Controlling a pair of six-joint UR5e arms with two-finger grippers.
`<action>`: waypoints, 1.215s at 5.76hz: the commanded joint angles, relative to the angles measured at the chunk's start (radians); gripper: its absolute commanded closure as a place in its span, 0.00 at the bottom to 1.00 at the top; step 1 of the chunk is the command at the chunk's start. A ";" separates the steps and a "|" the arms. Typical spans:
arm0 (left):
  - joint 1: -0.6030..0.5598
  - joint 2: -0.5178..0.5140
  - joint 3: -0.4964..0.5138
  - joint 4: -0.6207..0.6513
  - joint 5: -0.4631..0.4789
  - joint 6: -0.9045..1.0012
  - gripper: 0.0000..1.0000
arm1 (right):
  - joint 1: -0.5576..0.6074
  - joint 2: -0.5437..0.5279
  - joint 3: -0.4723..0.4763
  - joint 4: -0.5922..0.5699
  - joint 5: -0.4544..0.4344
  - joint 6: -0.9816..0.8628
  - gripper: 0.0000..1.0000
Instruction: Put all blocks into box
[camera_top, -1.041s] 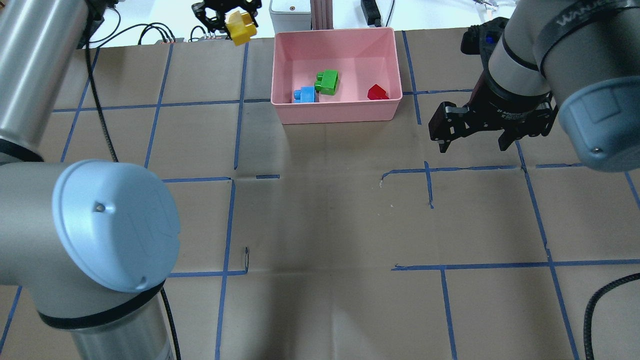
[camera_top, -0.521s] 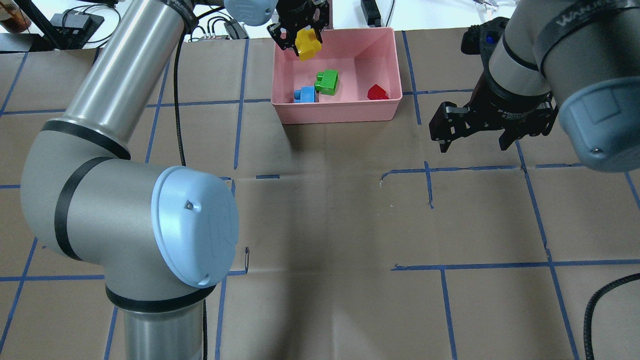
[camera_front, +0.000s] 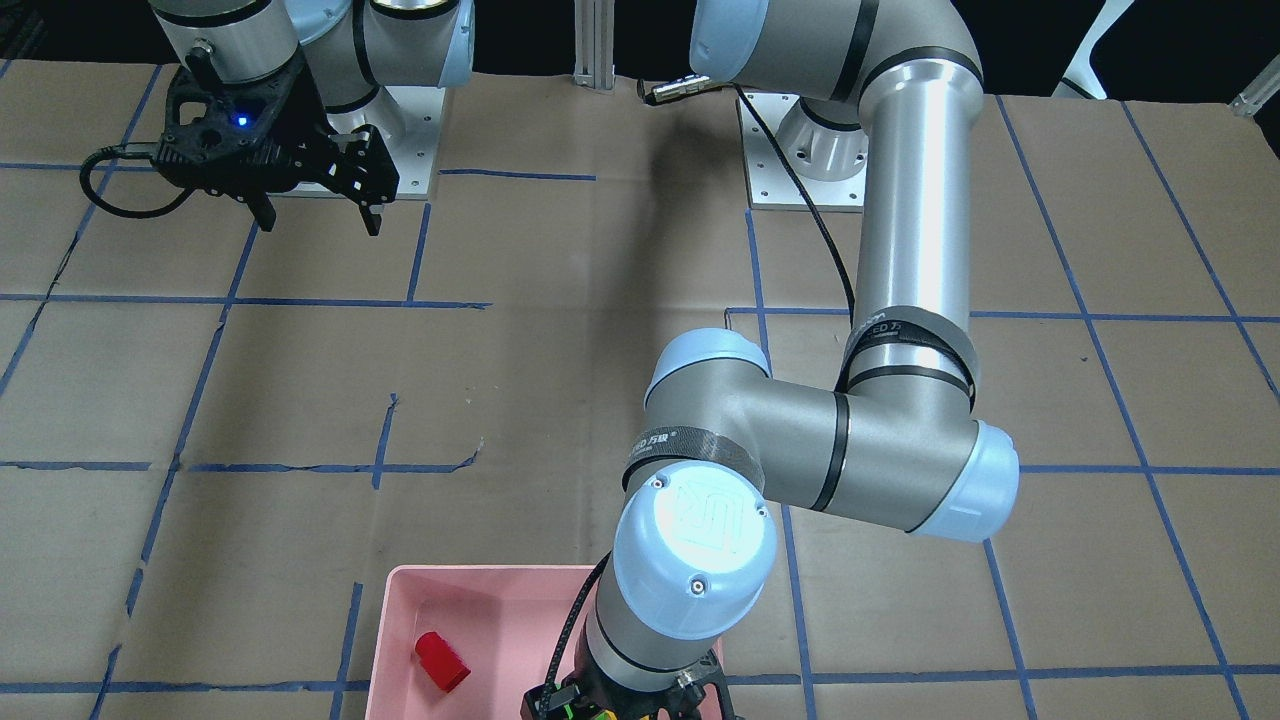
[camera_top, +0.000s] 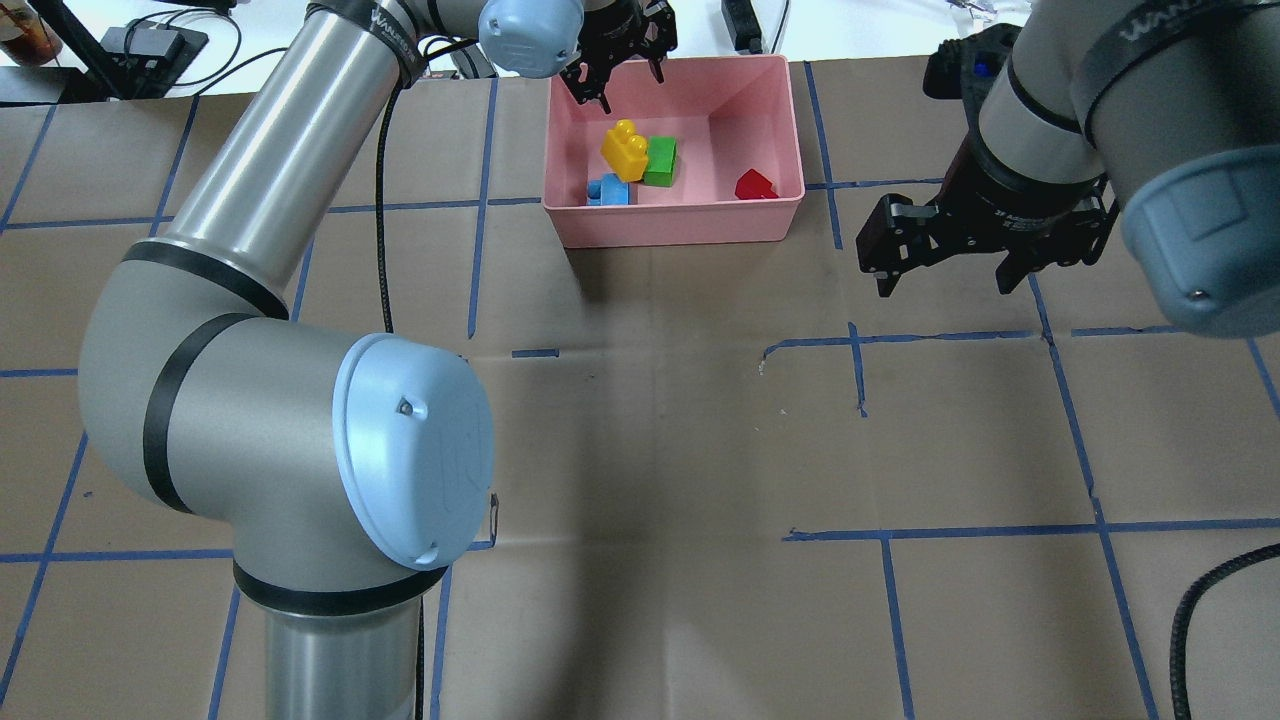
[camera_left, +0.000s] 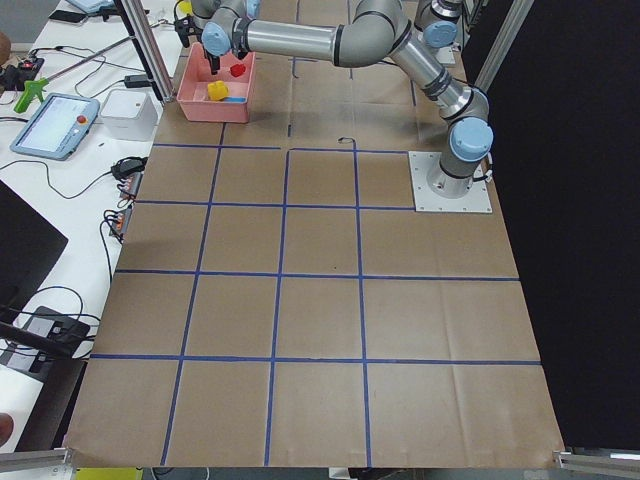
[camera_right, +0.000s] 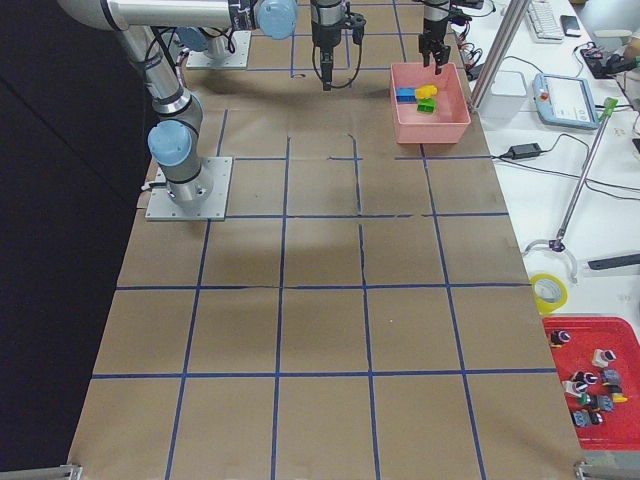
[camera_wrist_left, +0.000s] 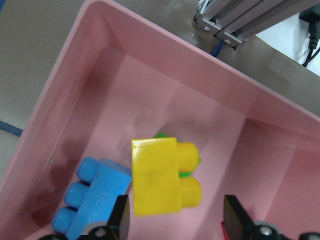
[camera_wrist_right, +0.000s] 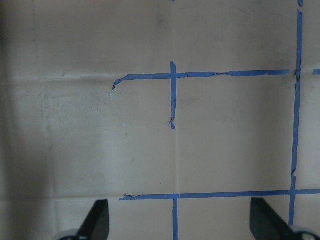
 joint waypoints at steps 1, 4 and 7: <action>0.016 0.070 -0.005 -0.049 0.008 0.014 0.00 | 0.000 0.001 0.000 -0.004 0.001 0.000 0.00; 0.183 0.315 -0.186 -0.295 0.008 0.216 0.00 | 0.000 0.001 0.000 -0.005 -0.002 0.000 0.00; 0.268 0.634 -0.590 -0.278 0.104 0.693 0.01 | 0.000 0.001 -0.003 -0.005 0.001 0.000 0.00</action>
